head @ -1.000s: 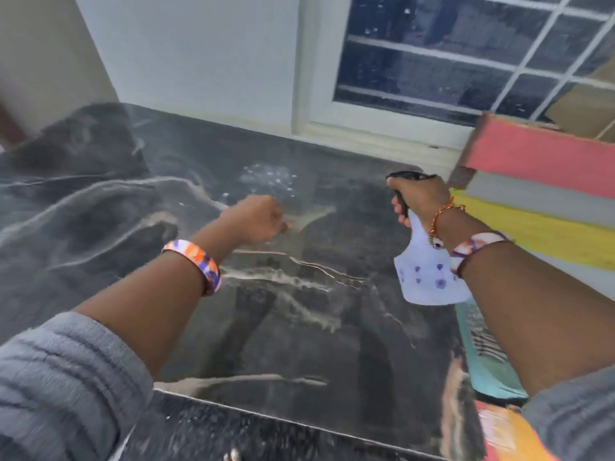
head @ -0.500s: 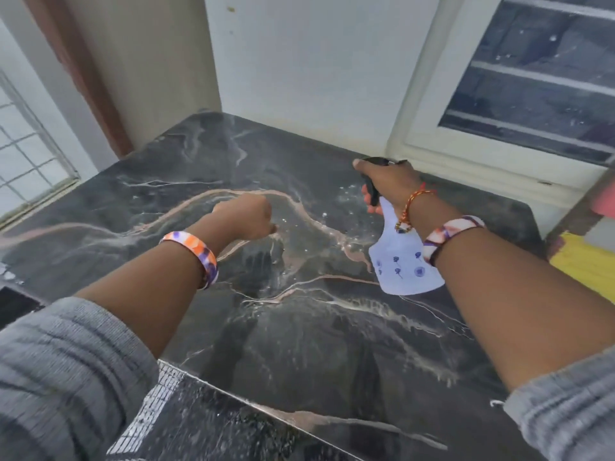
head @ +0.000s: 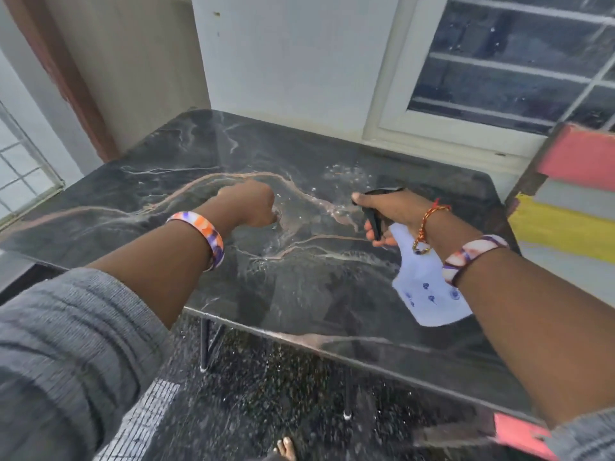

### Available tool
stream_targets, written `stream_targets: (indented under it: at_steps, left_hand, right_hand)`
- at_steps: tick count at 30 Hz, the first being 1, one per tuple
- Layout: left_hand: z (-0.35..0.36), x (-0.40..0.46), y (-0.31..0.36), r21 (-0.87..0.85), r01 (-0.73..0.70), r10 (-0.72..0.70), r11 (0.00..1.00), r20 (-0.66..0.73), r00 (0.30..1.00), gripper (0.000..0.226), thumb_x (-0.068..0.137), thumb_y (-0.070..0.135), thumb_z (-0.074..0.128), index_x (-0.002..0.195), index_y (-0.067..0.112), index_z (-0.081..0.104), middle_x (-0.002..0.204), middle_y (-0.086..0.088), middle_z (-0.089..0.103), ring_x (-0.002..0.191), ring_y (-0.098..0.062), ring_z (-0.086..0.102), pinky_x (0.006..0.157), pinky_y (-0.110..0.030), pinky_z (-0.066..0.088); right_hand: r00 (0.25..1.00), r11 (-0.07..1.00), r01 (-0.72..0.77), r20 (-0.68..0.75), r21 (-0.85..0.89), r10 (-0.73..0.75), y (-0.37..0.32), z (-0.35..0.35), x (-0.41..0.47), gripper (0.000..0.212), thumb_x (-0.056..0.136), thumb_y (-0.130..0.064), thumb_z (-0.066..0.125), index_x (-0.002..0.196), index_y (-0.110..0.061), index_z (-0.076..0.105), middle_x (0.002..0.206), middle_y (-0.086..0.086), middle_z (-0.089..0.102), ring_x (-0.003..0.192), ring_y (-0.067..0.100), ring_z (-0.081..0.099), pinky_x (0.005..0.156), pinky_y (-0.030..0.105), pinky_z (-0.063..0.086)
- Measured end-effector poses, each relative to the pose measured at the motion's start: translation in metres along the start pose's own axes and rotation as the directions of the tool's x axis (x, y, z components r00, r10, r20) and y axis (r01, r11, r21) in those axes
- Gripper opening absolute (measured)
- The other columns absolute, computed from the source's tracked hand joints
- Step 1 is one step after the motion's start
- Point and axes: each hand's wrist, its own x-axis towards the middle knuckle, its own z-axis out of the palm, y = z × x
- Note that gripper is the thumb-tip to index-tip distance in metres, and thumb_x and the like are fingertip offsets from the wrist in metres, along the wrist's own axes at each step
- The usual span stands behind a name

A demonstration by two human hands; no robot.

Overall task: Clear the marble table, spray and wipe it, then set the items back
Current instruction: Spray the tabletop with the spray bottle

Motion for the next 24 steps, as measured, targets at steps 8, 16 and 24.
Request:
stream_targets:
  at_steps: [8,16,24]
  left_hand:
    - [0.006,-0.037,0.075,0.056,-0.239,0.238,0.969,0.031,0.971,0.034,0.087,0.026,0.053,0.103,-0.003,0.062,0.113,-0.022,0.064,0.104,-0.038,0.058,0.086,-0.038,0.047]
    - [0.018,-0.064,0.151,0.124,-0.424,0.415,0.897,0.093,0.905,0.037,0.089,0.026,0.05,0.099,-0.007,0.062,0.11,-0.025,0.063,0.101,-0.04,0.058,0.079,-0.037,0.046]
    - [0.032,-0.067,0.233,0.11,-0.536,0.527,0.837,0.103,0.844,0.036,0.087,0.032,0.053,0.108,0.004,0.062,0.116,-0.018,0.062,0.108,-0.039,0.057,0.091,-0.045,0.049]
  right_hand:
    - [0.933,0.993,-0.013,-0.356,0.116,0.054,0.102,-0.048,-0.086,0.03,0.081,-0.044,0.065,0.073,-0.017,0.058,0.056,0.006,0.049,0.044,0.017,0.042,0.05,0.023,0.038]
    - [0.91,0.955,-0.209,-0.314,0.212,0.269,0.184,-0.09,-0.162,0.035,0.086,-0.042,0.06,0.078,-0.008,0.055,0.036,0.005,0.057,0.037,0.018,0.056,0.044,0.023,0.049]
    - [0.784,0.927,0.016,-0.581,0.374,0.22,0.248,-0.125,-0.182,0.027,0.083,-0.038,0.065,0.071,-0.015,0.056,0.068,0.009,0.06,0.044,0.011,0.056,0.047,0.029,0.053]
